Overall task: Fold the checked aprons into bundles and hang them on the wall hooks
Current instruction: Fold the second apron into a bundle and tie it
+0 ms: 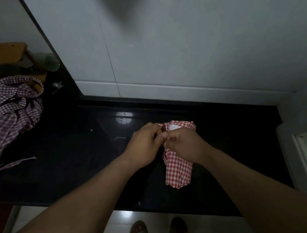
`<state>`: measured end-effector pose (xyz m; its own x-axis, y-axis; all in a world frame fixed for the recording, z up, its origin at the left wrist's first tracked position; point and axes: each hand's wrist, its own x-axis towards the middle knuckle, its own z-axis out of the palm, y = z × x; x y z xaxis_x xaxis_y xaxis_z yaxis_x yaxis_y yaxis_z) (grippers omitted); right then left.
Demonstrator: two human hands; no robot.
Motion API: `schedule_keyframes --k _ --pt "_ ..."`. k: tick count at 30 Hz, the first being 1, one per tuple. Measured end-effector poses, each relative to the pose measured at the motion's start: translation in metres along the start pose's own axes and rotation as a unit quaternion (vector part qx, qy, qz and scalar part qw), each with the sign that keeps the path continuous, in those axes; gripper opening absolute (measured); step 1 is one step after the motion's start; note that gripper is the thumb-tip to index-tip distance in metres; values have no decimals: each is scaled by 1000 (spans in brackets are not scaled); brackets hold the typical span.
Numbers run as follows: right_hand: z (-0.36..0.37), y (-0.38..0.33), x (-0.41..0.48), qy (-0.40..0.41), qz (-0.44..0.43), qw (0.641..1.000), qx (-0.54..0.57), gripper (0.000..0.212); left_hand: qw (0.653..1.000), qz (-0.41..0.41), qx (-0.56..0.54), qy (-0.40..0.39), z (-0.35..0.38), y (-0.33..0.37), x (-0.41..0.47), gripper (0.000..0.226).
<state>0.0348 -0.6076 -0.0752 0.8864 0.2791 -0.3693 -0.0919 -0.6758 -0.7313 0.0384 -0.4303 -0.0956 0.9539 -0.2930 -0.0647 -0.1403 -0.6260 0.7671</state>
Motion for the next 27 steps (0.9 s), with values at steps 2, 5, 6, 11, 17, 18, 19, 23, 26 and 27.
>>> schedule_keyframes --k 2,5,6,11,17,18,19,23,26,27 --pt "-3 0 0 12 10 1000 11 28 995 -47 -86 -5 5 3 -5 22" --pt "-12 2 1 19 36 998 37 28 992 -61 -110 -9 20 3 -15 14" --pt "-14 2 2 27 35 998 33 25 990 -70 -124 4 25 3 -16 13" --pt "-21 11 8 75 -11 995 -72 5 980 -97 -173 -11 38 1 -12 20" --pt "-31 14 10 45 -1 997 -65 11 992 -49 -113 -32 36 -4 0 17" --pt "-34 13 9 41 -1 998 -54 10 991 -44 -121 -27 36 -5 2 16" --pt "-35 12 8 36 2 999 -41 9 990 -39 -131 -23 36 -5 3 16" --pt "-41 11 5 12 23 999 -19 11 985 -23 -168 -28 41 -6 7 12" --pt "-41 14 4 21 16 999 -47 11 986 -25 -164 -28 46 -6 8 13" --pt "-39 15 4 32 5 997 -65 12 986 -30 -164 -27 47 -6 8 17"
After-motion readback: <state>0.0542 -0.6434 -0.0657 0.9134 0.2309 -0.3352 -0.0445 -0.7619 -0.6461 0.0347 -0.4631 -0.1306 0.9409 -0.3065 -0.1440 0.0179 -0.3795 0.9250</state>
